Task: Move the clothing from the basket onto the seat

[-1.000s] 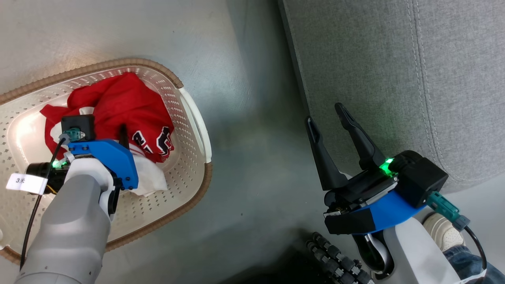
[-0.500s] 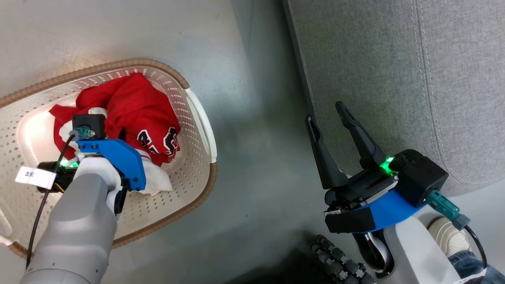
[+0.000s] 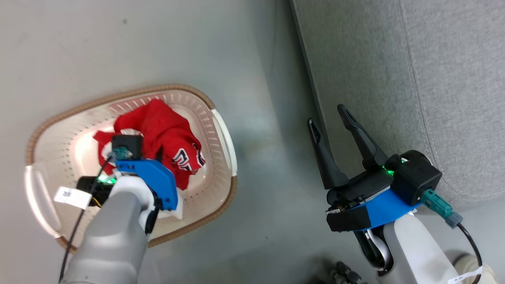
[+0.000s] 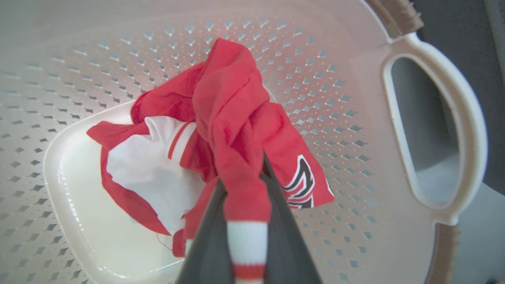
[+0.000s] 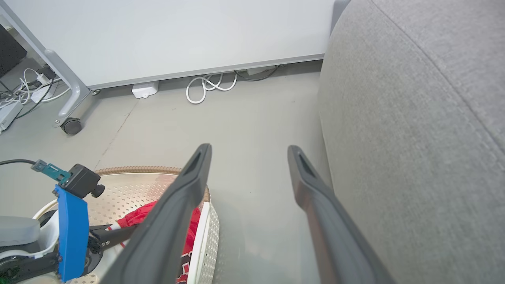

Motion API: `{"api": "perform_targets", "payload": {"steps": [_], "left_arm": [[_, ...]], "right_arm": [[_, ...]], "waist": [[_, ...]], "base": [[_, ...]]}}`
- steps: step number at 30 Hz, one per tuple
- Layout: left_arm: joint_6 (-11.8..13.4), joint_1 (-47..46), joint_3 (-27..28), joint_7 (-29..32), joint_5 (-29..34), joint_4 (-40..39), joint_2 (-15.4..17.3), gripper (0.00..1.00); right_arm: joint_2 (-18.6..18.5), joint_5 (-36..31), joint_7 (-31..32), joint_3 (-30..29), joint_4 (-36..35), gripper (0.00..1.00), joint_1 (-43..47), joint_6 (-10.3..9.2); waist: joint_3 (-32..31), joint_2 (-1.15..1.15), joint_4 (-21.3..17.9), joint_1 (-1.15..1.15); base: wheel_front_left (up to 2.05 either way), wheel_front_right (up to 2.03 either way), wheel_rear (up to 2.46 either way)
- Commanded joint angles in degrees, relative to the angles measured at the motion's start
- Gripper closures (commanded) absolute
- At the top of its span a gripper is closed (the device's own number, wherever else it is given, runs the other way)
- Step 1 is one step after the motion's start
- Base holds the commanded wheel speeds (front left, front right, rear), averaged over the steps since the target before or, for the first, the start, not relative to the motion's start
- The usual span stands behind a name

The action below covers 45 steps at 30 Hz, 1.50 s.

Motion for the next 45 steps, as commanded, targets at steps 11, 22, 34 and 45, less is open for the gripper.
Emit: {"api": "perform_targets", "payload": {"steps": [11,22,34,45], "left_arm": [[-1.1,8.6,-8.4,-2.6,-3.5,-7.1,-3.1,1.00],[-1.1,13.8,-19.7,-3.3,-12.3,-19.4,-2.1,1.00],[-0.9,7.9,-27.7,-4.2,-16.6,-28.0,-0.7,1.00],[-0.9,1.0,-30.3,-4.4,-19.1,-31.3,-1.4,1.00]], "right_arm": [[0.0,-3.6,-0.2,-2.4,4.5,0.00,4.3,0.03],[0.0,-4.2,1.2,-3.5,6.1,0.00,9.6,0.03],[0.0,-4.1,3.7,-3.9,5.1,0.00,14.5,0.03],[0.0,-4.8,5.8,-4.3,3.6,0.00,17.1,0.03]], "waist": [[-20.9,0.00,10.1,0.00],[-32.8,0.00,14.2,0.00],[-40.4,0.00,16.6,0.00],[-43.9,0.00,18.0,0.00]], "base": [[0.00,0.00,0.00],[0.00,0.00,0.00],[0.00,0.00,0.00],[0.00,0.00,0.00]]}}
